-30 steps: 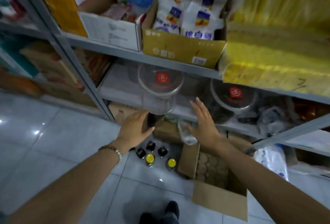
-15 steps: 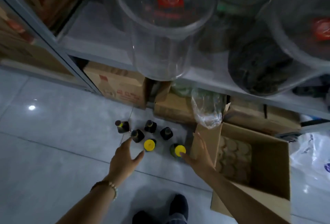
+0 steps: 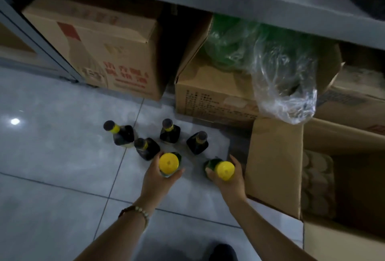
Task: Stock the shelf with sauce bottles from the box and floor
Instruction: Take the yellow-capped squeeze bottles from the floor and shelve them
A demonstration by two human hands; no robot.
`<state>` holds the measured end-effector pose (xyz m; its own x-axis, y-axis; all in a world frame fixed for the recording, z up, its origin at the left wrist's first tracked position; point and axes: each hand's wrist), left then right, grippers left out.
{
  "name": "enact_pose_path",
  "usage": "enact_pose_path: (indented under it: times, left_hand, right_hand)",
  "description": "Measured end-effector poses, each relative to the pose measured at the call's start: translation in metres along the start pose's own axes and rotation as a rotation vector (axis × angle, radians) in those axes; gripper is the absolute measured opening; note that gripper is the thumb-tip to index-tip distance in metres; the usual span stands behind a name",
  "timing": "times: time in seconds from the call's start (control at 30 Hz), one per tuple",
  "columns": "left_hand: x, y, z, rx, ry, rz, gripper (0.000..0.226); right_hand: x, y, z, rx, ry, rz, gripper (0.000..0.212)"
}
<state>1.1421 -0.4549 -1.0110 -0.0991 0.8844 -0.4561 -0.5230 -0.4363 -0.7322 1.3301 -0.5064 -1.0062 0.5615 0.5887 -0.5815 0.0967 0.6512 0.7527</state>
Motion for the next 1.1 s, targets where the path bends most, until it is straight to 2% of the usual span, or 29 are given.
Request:
enact_pose_path:
  times: [0.1, 0.17, 0.37, 0.47, 0.7, 0.9, 1.1]
  left_hand:
    - [0.006, 0.005, -0.002, -0.017, -0.047, -0.061, 0.060]
    - [0.006, 0.003, 0.001, -0.023, -0.069, -0.087, 0.053]
    - [-0.015, -0.026, 0.036, 0.006, -0.079, -0.094, 0.040]
    - [-0.039, -0.071, 0.070, 0.024, -0.050, -0.145, 0.047]
    - [-0.121, -0.257, 0.183, -0.033, 0.029, -0.354, 0.057]
    - [-0.220, -0.467, 0.291, -0.037, 0.071, -0.660, 0.054]
    - [-0.325, -0.651, 0.367, -0.160, 0.033, -0.945, 0.062]
  right_hand:
    - [0.007, -0.009, -0.006, -0.043, -0.108, 0.057, 0.060]
    - [0.007, -0.012, -0.006, -0.095, -0.128, 0.074, 0.048]
    - [-0.022, 0.024, 0.012, -0.184, -0.158, 0.064, 0.040]
    - [-0.056, 0.072, 0.036, -0.193, -0.107, 0.148, 0.037]
    - [-0.167, 0.259, 0.135, -0.134, -0.014, 0.396, 0.044]
    - [-0.297, 0.458, 0.254, -0.100, -0.068, 0.642, 0.052]
    - [-0.426, 0.612, 0.370, 0.141, -0.160, 0.808, 0.055]
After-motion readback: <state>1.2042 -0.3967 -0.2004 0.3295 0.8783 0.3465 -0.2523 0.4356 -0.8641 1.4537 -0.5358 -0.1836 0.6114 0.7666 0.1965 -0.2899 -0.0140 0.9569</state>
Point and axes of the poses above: each hand's wrist, its own x-axis towards the middle knuckle, its own z-axis out of the back of the hand, y = z × x, and after that the axes turned 7 degrees about -y, right-handed
